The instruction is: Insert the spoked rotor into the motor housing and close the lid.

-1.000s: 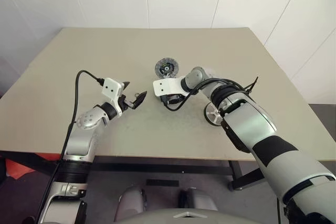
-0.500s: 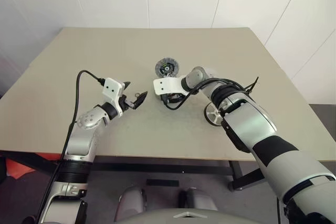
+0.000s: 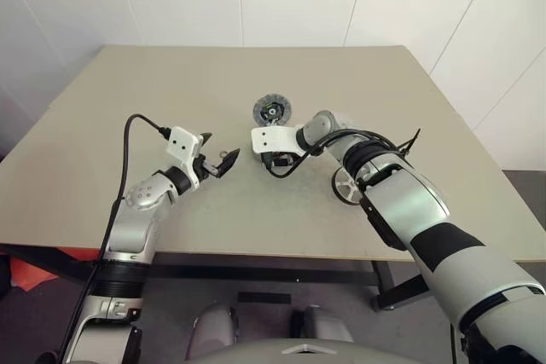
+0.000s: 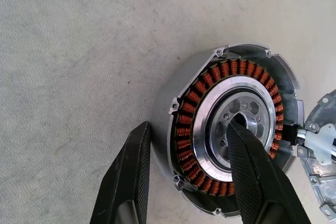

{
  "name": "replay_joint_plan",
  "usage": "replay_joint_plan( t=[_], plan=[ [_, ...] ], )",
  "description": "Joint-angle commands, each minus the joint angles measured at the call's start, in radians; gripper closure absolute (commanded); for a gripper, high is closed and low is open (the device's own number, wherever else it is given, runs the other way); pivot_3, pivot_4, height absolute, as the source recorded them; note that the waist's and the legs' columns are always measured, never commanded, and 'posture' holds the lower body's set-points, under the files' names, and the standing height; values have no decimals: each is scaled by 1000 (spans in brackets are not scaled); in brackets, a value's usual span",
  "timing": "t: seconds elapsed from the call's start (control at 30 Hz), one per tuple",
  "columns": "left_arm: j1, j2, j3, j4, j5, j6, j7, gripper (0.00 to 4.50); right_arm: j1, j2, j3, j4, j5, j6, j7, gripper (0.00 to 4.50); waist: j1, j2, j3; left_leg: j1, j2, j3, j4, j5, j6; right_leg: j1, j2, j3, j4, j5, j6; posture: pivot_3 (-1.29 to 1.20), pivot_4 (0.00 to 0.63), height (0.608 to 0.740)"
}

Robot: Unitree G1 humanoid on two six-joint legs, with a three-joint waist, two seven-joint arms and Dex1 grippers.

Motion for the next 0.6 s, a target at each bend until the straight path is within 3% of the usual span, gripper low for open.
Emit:
replay_joint_plan(
  t=[0.03, 0.23, 0.4, 0.6],
  plan=[
    [-7, 1, 1, -44, -2, -3, 4, 0, 5, -2, 0, 5, -5, 2, -10, 2504, 0, 0, 0, 0, 0, 0, 0, 0, 0, 0, 0, 0, 0, 0, 0, 0, 0, 740],
    [-12, -5, -5, -40, -1, -5, 7, 0, -4, -8, -3, -1, -1, -24, -19, 2504, 0, 0, 0, 0, 0, 0, 0, 0, 0, 0, 0, 0, 0, 0, 0, 0, 0, 740],
    [-13, -10, -7, -30, -1, -11, 11, 0, 7, -29, 9, -11, 2, -91, 95, 2504, 0, 0, 0, -1, 0, 0, 0, 0, 0, -1, 0, 0, 0, 0, 0, 0, 0, 740],
    [-31, -10, -3, -10, -2, -18, 8, 0, 57, -52, 30, -24, -9, -149, 129, 2504, 2, 0, 0, -3, 0, 0, 0, -1, 2, -1, 0, -1, -2, 0, -1, 0, 0, 740]
  ],
)
